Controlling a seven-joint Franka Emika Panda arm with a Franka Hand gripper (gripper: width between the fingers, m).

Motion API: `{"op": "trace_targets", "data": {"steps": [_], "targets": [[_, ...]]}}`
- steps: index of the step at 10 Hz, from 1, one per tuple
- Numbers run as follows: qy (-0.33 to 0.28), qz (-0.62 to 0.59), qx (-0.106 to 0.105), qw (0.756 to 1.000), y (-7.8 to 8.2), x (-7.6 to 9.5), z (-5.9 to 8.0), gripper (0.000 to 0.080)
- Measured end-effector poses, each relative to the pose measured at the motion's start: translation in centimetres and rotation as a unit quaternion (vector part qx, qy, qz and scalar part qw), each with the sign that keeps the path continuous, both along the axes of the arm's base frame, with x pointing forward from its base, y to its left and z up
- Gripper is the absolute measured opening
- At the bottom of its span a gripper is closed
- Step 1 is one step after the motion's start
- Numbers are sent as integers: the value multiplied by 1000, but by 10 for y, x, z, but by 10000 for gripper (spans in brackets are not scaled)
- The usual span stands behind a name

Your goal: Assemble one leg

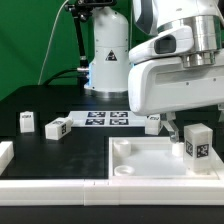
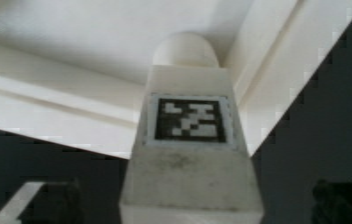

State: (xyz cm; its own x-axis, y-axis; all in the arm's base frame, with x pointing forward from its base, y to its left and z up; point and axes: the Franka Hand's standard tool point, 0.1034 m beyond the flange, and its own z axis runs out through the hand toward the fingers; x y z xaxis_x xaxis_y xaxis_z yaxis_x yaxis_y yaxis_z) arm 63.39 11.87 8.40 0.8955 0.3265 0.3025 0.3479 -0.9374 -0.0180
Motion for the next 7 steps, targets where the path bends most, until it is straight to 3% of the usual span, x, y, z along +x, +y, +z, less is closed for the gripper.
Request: {"op": "trace_targets", "data": {"steps": [4, 7], "targets": [[15, -1, -3, 1000, -4, 0, 0, 649], [134, 6, -19, 991, -1, -5, 1, 649]]}}
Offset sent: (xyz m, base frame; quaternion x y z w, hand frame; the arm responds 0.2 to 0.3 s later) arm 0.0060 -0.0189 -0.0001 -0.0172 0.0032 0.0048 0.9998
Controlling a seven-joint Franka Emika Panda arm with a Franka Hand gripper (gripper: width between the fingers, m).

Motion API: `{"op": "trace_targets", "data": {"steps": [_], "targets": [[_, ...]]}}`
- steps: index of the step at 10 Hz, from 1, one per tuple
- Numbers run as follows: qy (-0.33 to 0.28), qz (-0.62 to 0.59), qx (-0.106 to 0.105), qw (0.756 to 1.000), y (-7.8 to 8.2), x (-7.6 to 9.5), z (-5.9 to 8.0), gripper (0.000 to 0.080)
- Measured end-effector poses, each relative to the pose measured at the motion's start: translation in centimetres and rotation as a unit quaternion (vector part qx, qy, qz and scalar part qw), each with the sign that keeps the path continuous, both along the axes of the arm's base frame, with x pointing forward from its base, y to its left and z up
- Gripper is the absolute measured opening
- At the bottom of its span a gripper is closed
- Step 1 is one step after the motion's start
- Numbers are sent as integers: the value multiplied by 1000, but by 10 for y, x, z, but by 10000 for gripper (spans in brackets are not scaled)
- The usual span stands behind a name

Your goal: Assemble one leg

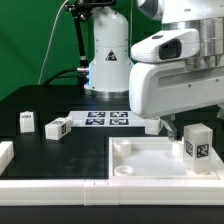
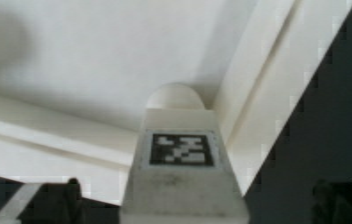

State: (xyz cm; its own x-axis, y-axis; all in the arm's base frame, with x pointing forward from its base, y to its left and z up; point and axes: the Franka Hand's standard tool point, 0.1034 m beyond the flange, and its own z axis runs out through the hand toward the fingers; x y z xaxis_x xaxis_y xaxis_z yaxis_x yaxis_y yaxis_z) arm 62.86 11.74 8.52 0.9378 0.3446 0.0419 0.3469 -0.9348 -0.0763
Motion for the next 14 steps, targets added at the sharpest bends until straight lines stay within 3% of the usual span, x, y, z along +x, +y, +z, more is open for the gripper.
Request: {"op": "trace_targets", "data": {"steps": [1, 4, 7, 12, 14], "targets": [[26, 2, -3, 1000, 0, -1, 0, 649], [20, 3, -1, 1000, 1, 3, 2, 649], [21, 3, -1, 1000, 1, 3, 2, 289], [25, -39, 0, 999, 2, 3, 1, 290], [24, -183, 10, 983, 3, 4, 1, 290]]}}
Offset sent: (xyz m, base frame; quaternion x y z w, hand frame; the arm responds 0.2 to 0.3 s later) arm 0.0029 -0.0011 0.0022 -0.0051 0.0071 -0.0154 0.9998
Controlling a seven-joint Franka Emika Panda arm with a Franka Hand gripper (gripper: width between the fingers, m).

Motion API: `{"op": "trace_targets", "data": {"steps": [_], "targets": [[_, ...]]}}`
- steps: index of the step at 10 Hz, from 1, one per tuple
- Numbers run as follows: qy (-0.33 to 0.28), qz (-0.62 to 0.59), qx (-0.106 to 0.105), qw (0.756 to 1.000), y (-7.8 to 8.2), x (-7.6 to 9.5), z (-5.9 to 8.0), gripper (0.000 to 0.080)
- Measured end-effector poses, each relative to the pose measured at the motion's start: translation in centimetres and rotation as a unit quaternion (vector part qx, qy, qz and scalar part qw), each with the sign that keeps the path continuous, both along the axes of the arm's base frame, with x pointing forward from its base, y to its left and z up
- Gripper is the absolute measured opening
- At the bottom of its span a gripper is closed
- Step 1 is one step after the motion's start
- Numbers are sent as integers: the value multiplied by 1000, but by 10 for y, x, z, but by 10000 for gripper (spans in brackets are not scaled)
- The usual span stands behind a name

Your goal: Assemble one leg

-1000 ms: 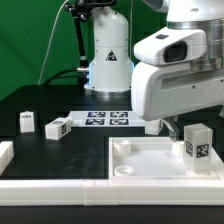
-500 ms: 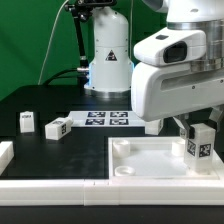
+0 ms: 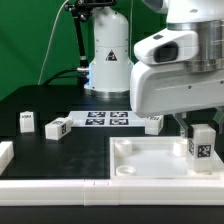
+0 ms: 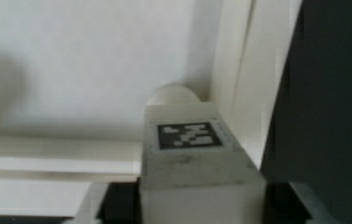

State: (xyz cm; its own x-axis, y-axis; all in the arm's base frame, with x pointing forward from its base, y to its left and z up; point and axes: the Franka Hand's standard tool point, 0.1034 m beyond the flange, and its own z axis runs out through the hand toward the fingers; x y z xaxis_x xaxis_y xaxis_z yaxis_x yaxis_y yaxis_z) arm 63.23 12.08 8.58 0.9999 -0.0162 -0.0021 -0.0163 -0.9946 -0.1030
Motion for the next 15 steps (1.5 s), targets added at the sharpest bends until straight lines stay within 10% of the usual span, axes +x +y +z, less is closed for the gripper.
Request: {"op": "trace_targets", "data": {"steps": [9, 13, 15], "targets": [[24, -455, 6, 890, 6, -2, 0, 291], [11, -328, 1, 945, 5, -2, -1, 627], [-3, -200, -7, 980, 5, -3, -2, 643]]}}
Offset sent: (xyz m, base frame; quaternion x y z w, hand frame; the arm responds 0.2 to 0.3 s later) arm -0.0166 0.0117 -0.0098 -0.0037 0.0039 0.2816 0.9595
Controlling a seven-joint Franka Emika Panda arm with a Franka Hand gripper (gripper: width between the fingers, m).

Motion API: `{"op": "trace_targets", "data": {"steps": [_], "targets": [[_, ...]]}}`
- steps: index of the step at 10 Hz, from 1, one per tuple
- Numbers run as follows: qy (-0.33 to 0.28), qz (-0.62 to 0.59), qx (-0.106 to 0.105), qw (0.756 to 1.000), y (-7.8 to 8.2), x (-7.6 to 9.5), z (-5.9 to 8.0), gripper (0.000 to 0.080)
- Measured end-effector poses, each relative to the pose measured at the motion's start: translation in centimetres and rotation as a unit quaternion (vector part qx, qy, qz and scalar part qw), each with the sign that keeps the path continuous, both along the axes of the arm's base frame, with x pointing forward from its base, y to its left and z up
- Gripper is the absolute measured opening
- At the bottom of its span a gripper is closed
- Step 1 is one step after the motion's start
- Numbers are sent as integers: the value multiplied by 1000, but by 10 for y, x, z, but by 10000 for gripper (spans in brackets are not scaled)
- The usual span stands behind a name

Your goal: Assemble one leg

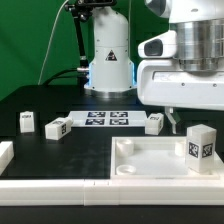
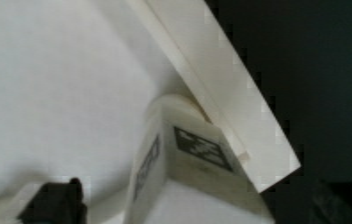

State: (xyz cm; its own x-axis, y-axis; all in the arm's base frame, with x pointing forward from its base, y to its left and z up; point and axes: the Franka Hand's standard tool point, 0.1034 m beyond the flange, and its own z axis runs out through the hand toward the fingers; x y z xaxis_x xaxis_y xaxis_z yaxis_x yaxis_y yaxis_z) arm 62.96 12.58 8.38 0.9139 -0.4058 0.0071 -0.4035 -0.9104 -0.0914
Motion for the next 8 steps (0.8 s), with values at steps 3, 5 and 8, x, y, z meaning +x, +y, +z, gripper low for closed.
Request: {"op": "trace_targets", "data": {"steps": [3, 5, 8], "targets": [[-14, 185, -34, 982, 4, 0, -2, 649], [-15, 274, -39, 961, 1, 0, -3, 649], [-19, 350, -41, 936, 0, 1, -4, 623]]}}
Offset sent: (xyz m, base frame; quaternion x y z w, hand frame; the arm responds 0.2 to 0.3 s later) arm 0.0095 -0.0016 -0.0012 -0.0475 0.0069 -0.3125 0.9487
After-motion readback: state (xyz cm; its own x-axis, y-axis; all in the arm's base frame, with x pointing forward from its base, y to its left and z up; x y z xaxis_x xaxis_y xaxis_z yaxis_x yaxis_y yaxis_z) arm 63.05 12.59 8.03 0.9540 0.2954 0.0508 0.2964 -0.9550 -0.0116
